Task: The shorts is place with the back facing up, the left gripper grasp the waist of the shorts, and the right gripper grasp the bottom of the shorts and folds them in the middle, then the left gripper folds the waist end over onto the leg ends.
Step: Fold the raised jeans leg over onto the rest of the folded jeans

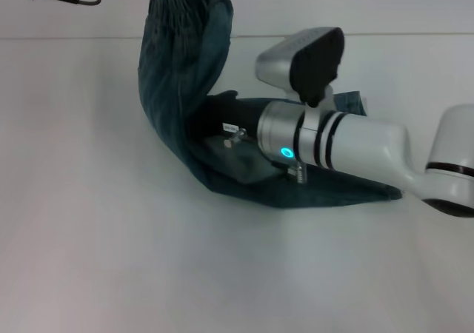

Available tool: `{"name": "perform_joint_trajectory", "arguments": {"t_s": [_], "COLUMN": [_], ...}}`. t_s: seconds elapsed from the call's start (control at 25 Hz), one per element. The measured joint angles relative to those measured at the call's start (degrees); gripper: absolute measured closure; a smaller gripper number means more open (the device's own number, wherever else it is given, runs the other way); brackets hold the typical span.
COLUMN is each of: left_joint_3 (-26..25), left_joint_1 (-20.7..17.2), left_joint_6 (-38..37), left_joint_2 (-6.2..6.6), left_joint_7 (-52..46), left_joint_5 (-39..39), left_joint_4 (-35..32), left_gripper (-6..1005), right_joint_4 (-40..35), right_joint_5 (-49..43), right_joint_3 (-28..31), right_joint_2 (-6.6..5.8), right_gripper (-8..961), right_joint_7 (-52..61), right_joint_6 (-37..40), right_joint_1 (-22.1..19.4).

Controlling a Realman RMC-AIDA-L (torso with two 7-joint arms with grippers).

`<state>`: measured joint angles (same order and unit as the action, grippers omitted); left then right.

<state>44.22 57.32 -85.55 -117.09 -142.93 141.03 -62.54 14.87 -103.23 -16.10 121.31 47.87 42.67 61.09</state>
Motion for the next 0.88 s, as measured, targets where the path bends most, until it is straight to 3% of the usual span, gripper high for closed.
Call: {"name": "perform_joint_trajectory", "arguments": {"t_s": [0.32,0.44,0.64,0.72,0.88], "left_joint_3": [0.1,0.2,0.8,2.9,11.9], "left_joint_1": [-0.8,-0.9,-1.0,-1.3,-2.7], "left_joint_6": [0.6,0.3,1.2,2.6,8.7], "left_joint_2": [-1.51,-3.14,-6.48,-7.09,-7.04], "left_joint_7": [1.0,1.6,4.9,5.8,7.0], "left_joint_5": [-0.4,-0.4,-1.6,-3.8,-11.8], "left_joint_4": [0.3,0.1,0.1,1.7,7.8], "left_gripper": [900,892,878,873,862], "right_joint_4": [-5.8,-9.8,-13.8,-14.7,-16.2], "right_joint_5": [0.2,0.4,5.8,9.7,15.2], "right_joint_3": [3.1,5.4,15.0,17.5,18.9], "right_joint_2": [-0.85,-0.95,-1.12,-1.33,-1.46], "right_gripper": [929,928,928,927,927], "right_joint_7": [0.9,2.4,-0.3,-1.1,-1.0], "right_joint_6": [1.1,3.5,8.3,9.9,12.7], "right_joint_1": [-7.8,-11.0,-16.1,-17.3,-19.1]}}
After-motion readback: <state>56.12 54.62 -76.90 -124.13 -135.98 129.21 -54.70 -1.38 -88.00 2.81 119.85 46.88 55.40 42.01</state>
